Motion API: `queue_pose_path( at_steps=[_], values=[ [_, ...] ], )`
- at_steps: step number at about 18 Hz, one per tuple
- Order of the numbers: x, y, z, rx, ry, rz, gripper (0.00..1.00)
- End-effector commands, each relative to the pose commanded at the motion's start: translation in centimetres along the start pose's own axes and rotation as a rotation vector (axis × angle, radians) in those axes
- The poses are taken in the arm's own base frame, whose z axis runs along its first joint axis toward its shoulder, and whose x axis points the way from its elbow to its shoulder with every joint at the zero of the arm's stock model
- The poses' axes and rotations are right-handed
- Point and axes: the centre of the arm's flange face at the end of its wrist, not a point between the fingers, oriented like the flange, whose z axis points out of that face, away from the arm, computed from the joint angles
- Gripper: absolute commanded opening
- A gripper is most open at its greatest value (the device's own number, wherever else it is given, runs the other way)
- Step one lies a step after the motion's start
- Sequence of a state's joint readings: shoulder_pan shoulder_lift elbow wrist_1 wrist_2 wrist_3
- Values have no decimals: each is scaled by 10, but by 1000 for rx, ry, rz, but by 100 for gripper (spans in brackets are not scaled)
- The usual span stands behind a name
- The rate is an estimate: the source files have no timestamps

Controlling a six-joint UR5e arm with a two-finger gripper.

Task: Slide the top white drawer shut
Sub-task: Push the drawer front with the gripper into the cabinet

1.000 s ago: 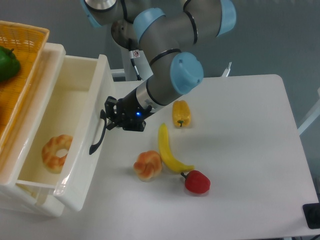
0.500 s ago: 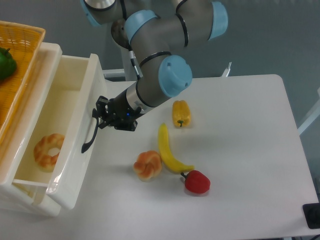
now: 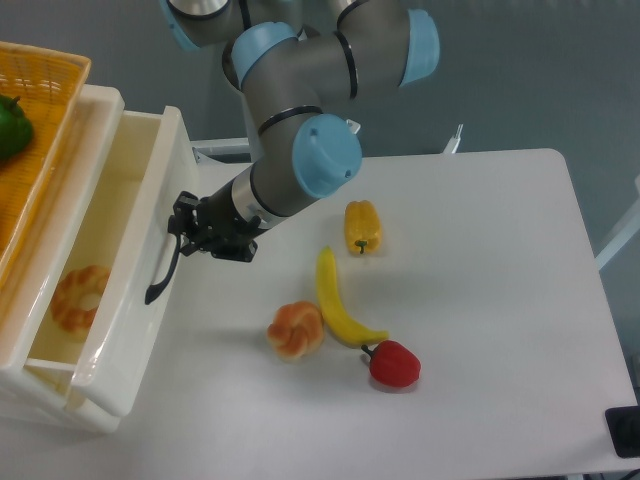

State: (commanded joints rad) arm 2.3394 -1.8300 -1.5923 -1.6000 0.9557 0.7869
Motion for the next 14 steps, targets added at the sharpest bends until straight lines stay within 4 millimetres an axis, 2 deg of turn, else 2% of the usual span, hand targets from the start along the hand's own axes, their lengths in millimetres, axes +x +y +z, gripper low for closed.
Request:
queue_pose_path(
  at_steps=[14],
  values=[
    [24,-8,28,-45,16,24,0]
  ],
)
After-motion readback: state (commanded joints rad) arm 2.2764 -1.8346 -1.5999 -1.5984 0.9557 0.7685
